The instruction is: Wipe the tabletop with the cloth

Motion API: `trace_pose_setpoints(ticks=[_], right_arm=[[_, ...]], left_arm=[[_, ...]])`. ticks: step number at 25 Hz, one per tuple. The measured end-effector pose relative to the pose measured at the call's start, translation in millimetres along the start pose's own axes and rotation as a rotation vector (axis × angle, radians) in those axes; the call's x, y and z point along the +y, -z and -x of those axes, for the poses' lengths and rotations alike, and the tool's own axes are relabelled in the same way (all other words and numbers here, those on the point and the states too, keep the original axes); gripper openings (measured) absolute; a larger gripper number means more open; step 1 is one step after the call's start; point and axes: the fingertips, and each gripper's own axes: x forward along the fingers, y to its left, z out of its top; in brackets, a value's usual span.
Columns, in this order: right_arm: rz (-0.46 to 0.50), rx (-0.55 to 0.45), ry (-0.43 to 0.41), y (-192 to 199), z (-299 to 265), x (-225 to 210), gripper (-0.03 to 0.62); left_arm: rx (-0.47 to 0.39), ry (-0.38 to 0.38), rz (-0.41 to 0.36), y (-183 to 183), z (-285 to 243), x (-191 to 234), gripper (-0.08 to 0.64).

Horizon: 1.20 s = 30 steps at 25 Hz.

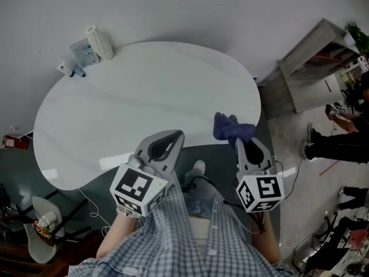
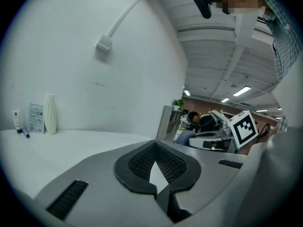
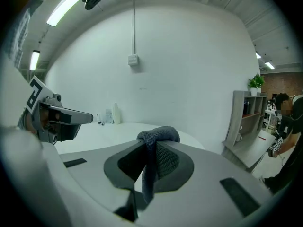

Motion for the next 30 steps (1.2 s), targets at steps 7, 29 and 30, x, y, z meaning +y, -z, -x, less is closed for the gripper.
trace_pose_setpoints(ticks=[7,29,30], right_arm=[[0.096,-0.001,-0.022,-10.6,-39.1,-65.0,0.023],[0.243,0.108,-0.057,18.7,-124.8,-173.8,0.023],[0.257,0.123,-0.059,23.2,-129.1,-175.2,0.023]], left_arm=[[-0.023,-0.119,0.011,-7.3,-24.3,-5.9,0.006],[-0.051,-0.325,0.031,-21.4,-49.3,1.3,0.006],[-0.049,-0.333,0.032,-21.9,-48.4,4.2,0.006]])
